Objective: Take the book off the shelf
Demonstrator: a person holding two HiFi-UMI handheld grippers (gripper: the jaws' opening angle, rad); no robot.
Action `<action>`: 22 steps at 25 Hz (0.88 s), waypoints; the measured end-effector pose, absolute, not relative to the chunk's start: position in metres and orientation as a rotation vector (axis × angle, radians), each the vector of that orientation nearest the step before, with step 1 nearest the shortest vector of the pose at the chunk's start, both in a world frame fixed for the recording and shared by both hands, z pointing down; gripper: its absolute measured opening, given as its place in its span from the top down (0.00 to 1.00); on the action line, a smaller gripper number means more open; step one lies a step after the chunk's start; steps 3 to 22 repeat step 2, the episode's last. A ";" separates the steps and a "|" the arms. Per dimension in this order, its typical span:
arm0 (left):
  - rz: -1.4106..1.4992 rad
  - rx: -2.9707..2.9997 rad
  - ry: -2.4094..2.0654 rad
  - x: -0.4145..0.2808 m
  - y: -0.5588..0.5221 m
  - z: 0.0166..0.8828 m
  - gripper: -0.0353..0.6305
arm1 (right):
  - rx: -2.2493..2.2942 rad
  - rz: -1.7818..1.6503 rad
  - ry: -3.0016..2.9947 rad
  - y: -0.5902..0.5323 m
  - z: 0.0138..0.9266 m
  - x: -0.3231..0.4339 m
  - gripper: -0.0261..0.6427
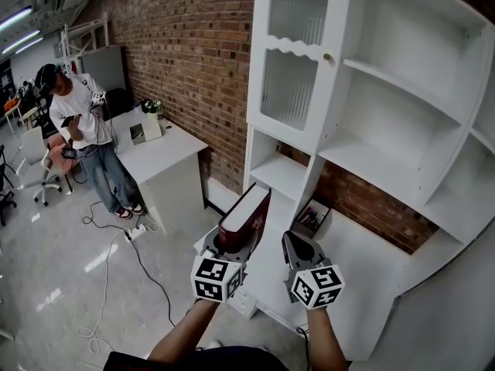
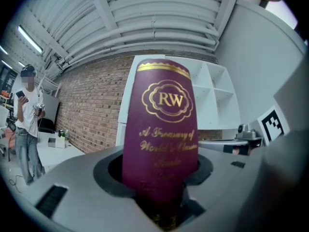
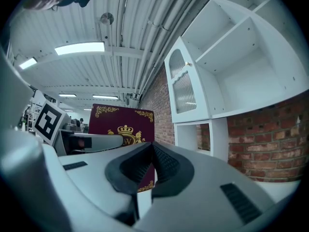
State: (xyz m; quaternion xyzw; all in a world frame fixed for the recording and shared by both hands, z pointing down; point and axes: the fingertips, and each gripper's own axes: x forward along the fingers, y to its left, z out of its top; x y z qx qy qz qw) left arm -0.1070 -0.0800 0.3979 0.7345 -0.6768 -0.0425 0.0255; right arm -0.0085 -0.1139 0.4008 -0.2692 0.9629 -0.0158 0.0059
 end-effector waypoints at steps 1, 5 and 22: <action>-0.130 2.271 -2.092 -0.108 -0.080 0.398 0.59 | -0.844 -0.052 3.014 -0.114 0.401 -0.009 0.93; -0.128 2.271 -2.091 -0.109 -0.080 0.398 0.59 | -0.844 -0.055 3.013 -0.114 0.401 -0.010 0.93; -0.128 2.271 -2.091 -0.109 -0.080 0.398 0.59 | -0.844 -0.055 3.013 -0.114 0.401 -0.010 0.93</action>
